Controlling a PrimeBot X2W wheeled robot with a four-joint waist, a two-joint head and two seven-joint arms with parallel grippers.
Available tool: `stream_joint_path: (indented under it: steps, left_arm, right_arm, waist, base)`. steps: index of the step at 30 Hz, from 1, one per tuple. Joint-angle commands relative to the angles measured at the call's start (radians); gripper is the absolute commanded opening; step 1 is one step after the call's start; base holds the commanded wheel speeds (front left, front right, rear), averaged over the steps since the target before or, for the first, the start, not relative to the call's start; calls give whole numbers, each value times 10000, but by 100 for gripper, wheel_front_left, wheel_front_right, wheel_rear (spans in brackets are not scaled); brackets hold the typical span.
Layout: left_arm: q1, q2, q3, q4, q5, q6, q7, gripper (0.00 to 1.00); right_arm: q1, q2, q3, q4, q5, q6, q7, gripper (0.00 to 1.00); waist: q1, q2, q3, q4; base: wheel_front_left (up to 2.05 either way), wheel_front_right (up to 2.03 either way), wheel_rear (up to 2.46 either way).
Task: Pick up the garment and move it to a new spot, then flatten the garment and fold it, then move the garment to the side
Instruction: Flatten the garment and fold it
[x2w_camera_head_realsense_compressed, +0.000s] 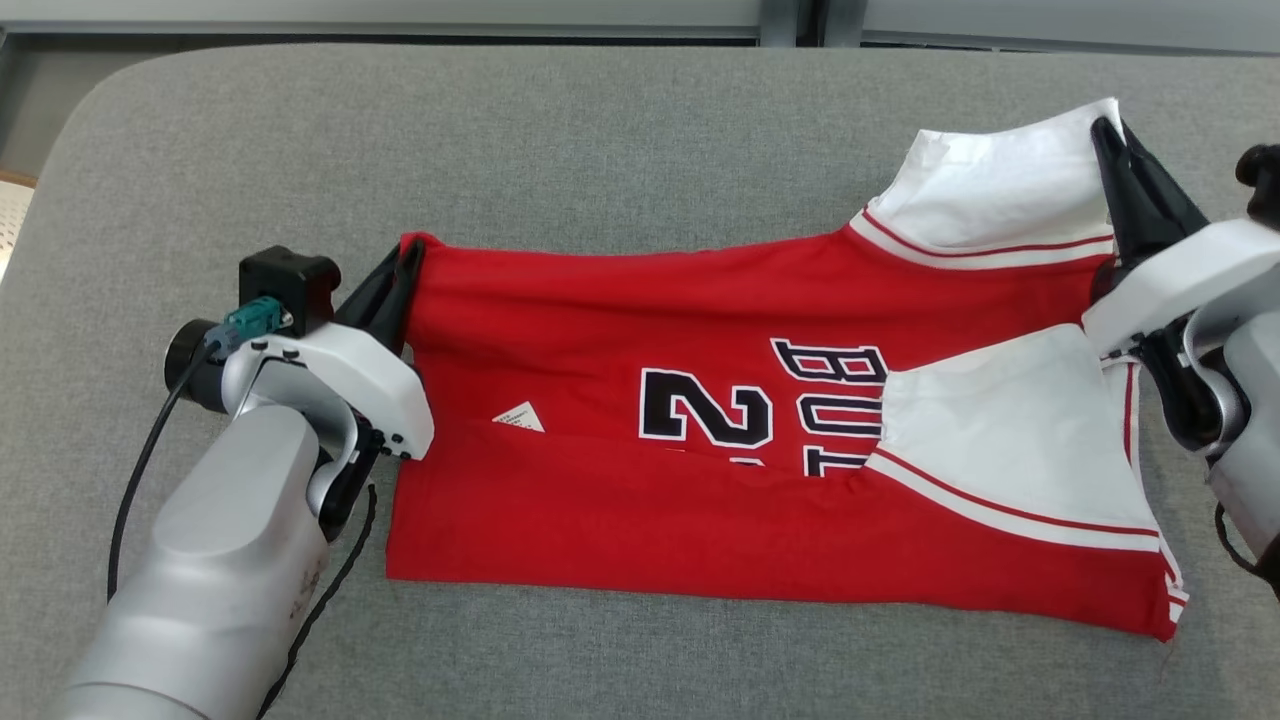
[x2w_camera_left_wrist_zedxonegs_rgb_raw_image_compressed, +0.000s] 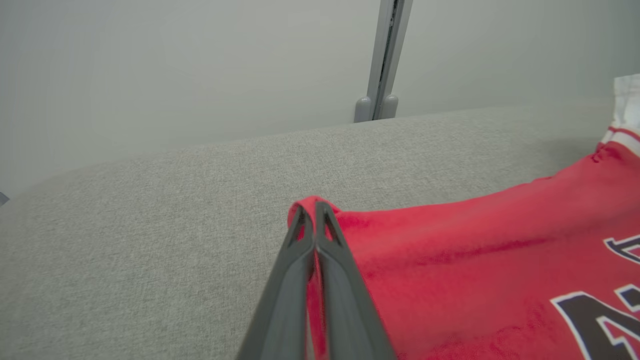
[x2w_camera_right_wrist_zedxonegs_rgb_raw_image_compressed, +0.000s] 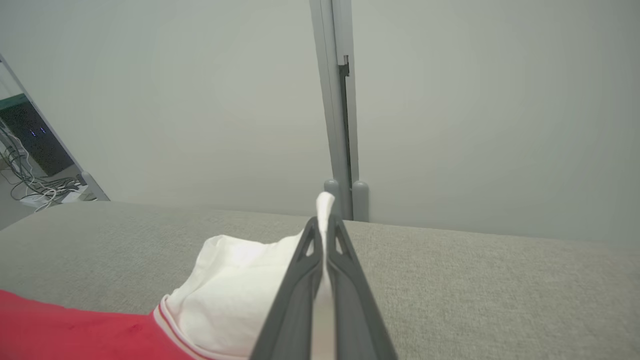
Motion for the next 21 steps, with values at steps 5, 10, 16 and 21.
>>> stream_joint_path:
  steps: [5,10,16,21]
  left_arm:
    - [680,251,-23,-214,205,-46,-41,0]
    - [1279,479,-24,-390,339,-56,-41,0]
    - [1830,734,-209,-644,493,-62,-41,0]
    - [2189,984,-469,-790,472,-45,-29,0]
  right_arm:
    - [1299,-311,-11,-1128,1672,0,99,0]
    - [2607,-934,369,-2589,3310,0,873,0]
    - [3540,-1740,760,-3878,4409,0,1627,0]
    - [4034,-2269,892,-4629,4984,0,2113,0]
  waist:
    - [0,0,-689,-163]
    - [0,0,-1216,-312]
    - [0,0,-1558,-430]
    - [0,0,-1749,-516]
  base:
    - [0,0,0]
    - [0,0,0]
    - [0,0,0]
    - [0,0,0]
